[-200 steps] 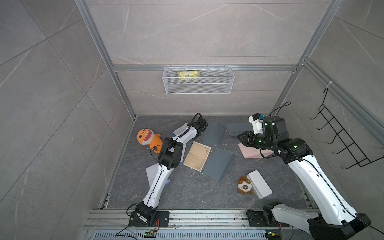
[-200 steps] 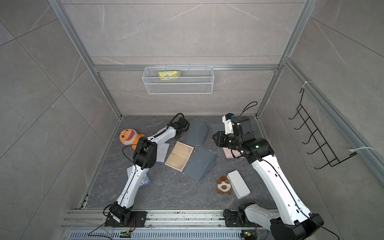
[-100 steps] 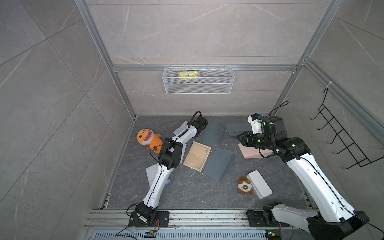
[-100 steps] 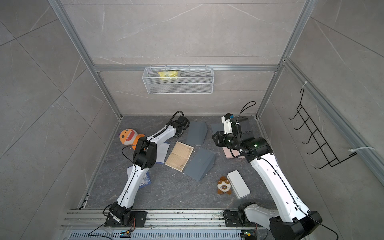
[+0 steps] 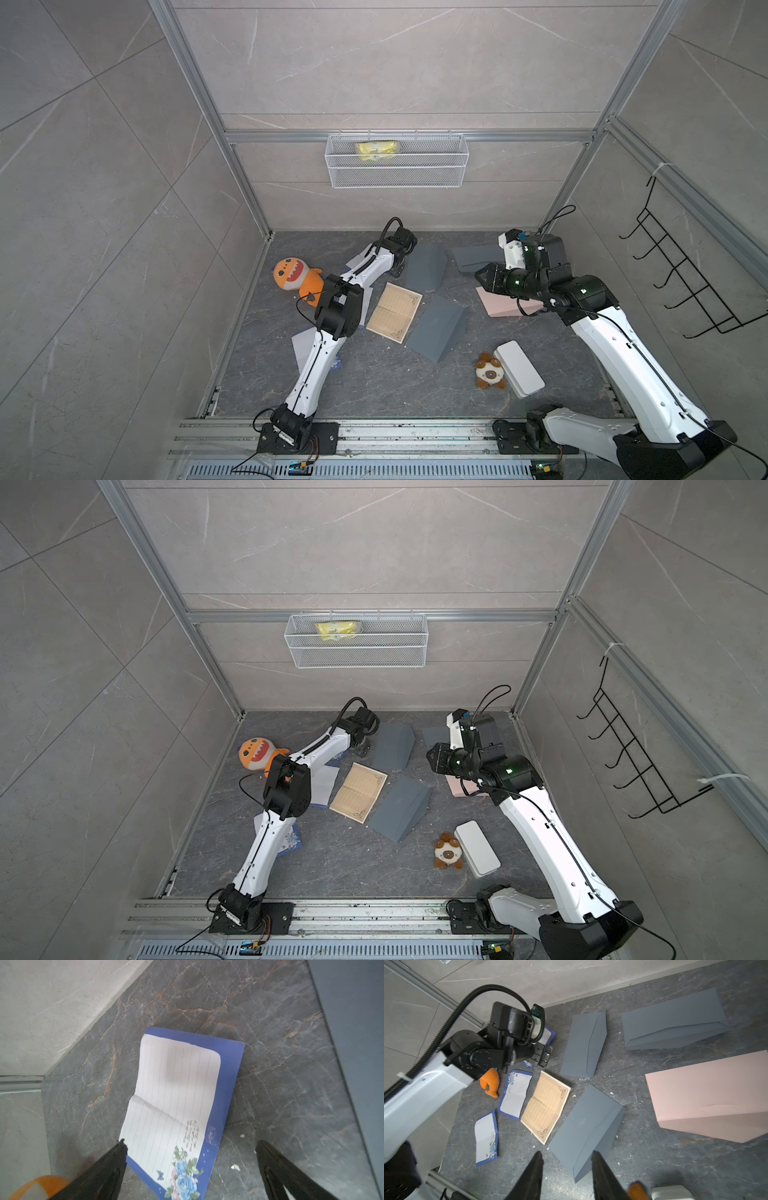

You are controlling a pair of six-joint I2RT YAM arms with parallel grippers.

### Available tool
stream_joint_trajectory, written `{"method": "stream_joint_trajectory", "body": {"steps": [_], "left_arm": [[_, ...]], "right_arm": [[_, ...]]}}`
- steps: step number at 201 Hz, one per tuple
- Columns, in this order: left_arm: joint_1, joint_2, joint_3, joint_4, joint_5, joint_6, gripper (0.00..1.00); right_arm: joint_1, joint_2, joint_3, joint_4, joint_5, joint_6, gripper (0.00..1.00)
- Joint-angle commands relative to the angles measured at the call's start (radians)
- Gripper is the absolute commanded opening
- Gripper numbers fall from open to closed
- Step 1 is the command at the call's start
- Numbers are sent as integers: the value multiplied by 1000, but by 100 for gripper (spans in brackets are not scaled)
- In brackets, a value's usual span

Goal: Take the letter paper out of the envelope
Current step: Place the letter paper at the center of the board, then reset both arms

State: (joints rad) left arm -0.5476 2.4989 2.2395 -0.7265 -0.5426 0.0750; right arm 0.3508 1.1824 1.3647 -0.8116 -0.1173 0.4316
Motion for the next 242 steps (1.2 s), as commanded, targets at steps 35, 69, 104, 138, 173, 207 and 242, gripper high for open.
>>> {"method": "stream_joint_trajectory", "body": {"steps": [35,69,104,138,173,207,242], "left_arm": [[6,-438,-186,34,160,-239,100],[85,-708,-439,105,341,-420,100],[219,-978,-700,164,464,-479,100],[255,-1155,-822,78,210,-484,100],[275,-1318,-1079,197,-33,-428,100],[344,-1457,-1420,521,-70,-288,100],[438,-1432,-1621,724,85,-202,100]], "right_arm": [[5,-11,-7,47,224,61,79],[5,1,-10,86,326,47,100],[4,23,-38,140,386,-14,100],[1,54,-93,186,525,-25,100],[-62,-37,-343,497,493,-108,100],[-62,-89,-626,847,581,-250,100],[-62,-68,-880,1239,585,-381,100]]}}
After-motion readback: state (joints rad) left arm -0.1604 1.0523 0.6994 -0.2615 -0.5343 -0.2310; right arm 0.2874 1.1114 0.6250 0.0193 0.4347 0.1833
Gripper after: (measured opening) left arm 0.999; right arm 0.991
